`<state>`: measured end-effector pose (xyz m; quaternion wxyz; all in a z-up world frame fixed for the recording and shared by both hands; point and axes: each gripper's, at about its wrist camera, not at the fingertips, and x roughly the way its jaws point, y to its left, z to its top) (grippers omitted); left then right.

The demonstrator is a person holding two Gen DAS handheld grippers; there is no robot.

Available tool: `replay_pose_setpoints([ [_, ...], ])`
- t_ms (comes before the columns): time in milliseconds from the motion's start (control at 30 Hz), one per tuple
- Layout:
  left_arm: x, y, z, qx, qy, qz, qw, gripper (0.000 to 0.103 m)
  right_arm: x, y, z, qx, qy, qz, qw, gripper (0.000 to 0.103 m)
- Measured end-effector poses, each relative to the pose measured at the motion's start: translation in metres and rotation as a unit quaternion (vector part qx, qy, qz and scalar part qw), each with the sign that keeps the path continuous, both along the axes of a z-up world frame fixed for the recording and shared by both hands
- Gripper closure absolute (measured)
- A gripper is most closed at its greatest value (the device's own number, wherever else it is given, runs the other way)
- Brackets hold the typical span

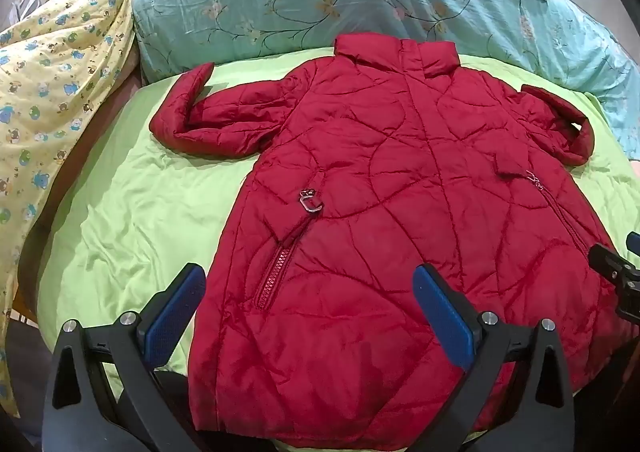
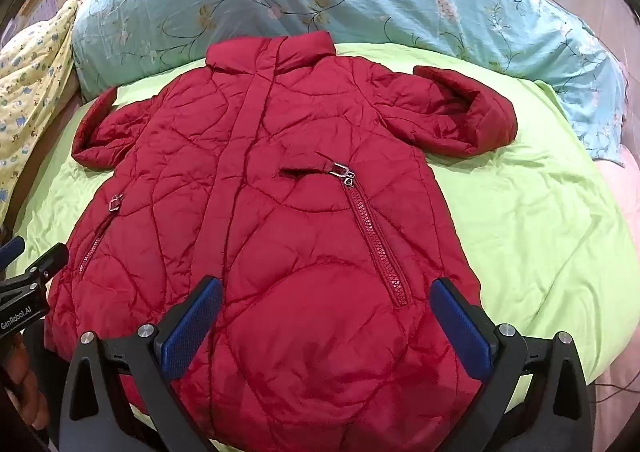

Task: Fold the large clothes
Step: 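Move both grippers over the red puffer jacket toward its sleeves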

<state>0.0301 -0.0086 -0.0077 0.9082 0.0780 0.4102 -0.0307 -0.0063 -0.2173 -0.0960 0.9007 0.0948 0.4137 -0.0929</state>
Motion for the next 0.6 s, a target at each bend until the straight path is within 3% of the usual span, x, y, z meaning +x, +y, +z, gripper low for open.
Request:
replay_pose_setpoints([
  [600,0.0096,-0.0037,-0.004,0.0,0.007,-0.002,1.0,0.0,0.0034,-0.0034,-0.0069,0.012,-0.007,0.0,1.0,0.0],
])
